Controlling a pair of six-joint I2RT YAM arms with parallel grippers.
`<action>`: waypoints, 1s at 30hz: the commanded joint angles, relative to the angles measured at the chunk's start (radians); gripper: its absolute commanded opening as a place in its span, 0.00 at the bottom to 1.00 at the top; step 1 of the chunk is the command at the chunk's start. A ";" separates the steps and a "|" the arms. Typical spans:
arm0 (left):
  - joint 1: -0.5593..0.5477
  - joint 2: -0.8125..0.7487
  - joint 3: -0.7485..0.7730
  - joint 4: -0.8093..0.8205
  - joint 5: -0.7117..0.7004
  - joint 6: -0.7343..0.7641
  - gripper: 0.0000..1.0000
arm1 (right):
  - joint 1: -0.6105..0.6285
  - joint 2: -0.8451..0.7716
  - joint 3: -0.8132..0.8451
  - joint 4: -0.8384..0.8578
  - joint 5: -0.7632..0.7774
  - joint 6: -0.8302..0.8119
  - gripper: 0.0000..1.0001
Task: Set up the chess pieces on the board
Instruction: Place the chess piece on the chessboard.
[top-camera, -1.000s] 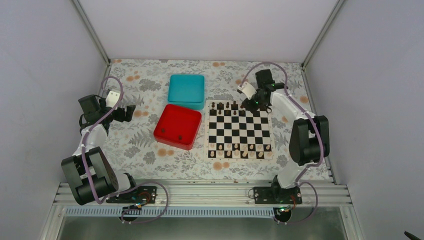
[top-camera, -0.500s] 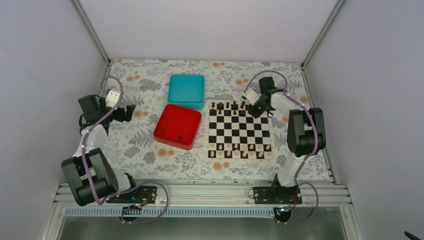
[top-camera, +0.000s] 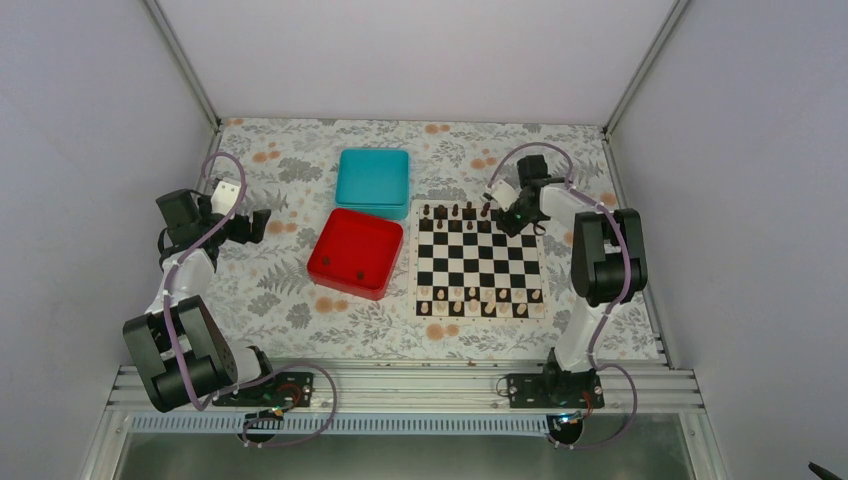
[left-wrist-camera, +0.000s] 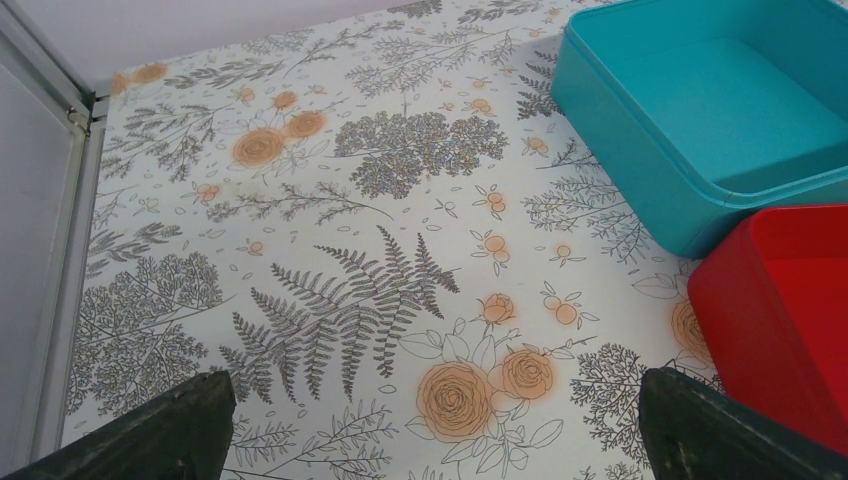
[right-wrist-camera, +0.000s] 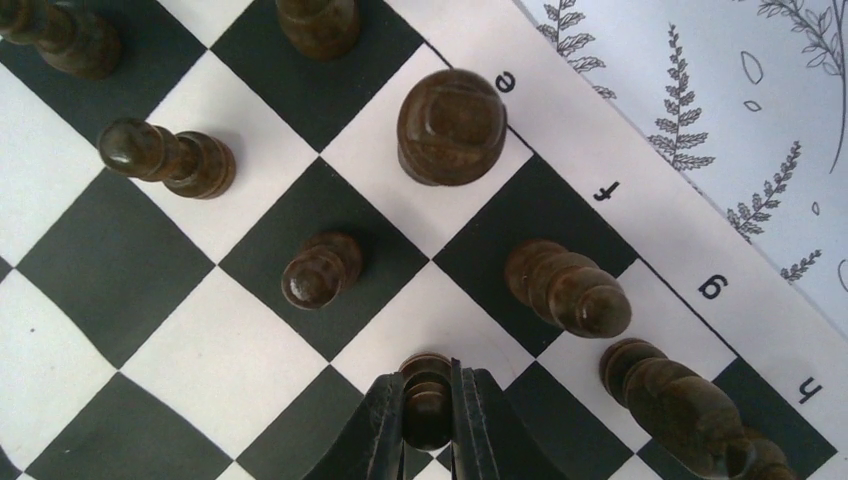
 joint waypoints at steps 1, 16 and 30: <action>0.008 -0.013 0.016 0.006 0.013 0.015 1.00 | -0.007 0.024 0.033 0.015 -0.014 -0.013 0.06; 0.007 -0.011 0.015 0.001 0.023 0.020 1.00 | -0.007 0.034 0.042 -0.015 -0.019 -0.018 0.16; 0.008 -0.006 0.021 -0.014 0.053 0.035 1.00 | 0.076 -0.153 0.251 -0.354 -0.135 -0.047 0.34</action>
